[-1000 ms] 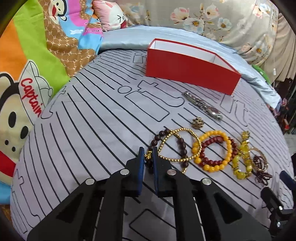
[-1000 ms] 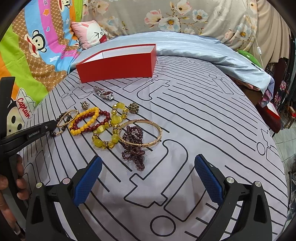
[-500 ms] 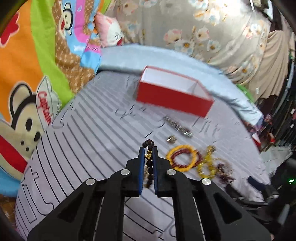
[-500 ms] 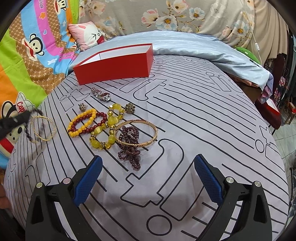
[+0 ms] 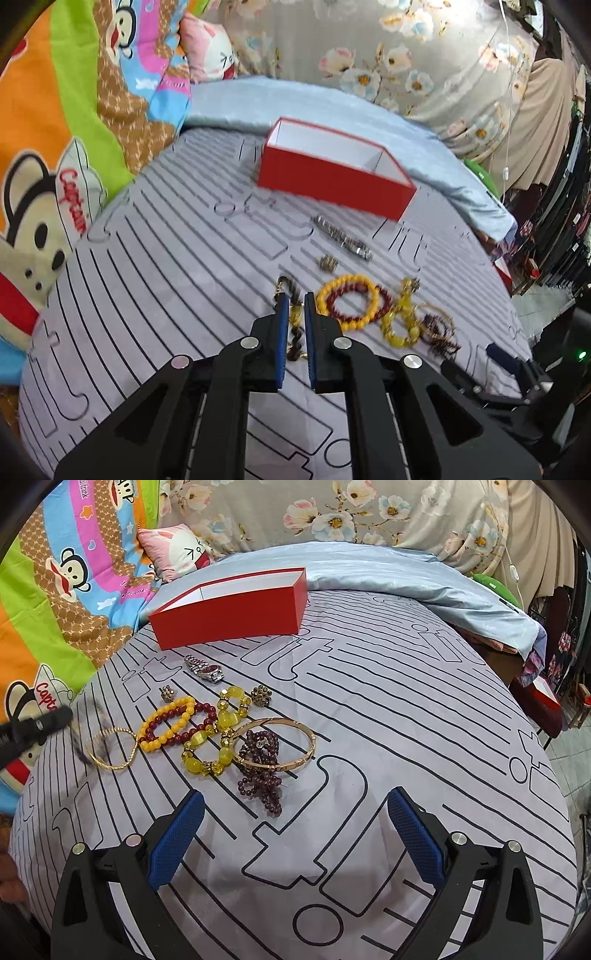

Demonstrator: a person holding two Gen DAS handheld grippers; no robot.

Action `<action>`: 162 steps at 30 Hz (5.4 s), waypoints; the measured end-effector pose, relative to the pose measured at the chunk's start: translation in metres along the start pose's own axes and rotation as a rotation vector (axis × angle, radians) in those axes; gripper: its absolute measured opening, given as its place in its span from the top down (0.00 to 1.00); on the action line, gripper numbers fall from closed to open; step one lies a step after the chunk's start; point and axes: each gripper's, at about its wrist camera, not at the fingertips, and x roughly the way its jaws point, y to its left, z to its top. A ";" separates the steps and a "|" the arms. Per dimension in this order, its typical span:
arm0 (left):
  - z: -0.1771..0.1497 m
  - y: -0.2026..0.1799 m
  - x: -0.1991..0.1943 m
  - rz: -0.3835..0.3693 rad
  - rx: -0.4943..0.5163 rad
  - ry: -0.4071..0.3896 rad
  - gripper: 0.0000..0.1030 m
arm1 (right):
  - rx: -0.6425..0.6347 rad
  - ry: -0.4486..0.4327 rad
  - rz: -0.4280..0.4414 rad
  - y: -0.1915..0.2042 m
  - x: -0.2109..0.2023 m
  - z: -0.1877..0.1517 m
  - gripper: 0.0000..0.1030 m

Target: Organize jewelry

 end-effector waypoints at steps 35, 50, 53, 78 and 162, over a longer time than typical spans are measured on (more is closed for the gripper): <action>-0.011 0.018 0.046 0.025 -0.094 0.096 0.92 | -0.025 -0.003 0.007 0.007 0.001 0.000 0.07; 0.007 -0.009 0.000 -0.097 -0.059 -0.013 0.97 | 0.021 0.015 0.054 -0.006 0.003 0.014 0.26; 0.007 -0.020 -0.005 -0.134 -0.044 -0.013 0.97 | 0.016 0.022 0.061 -0.007 0.006 0.018 0.34; -0.014 -0.025 0.017 -0.137 -0.034 0.067 0.97 | -0.057 0.076 0.037 0.013 0.046 0.036 0.42; 0.105 -0.024 0.068 0.064 0.072 -0.023 0.52 | -0.171 -0.062 0.102 0.007 0.034 0.136 0.33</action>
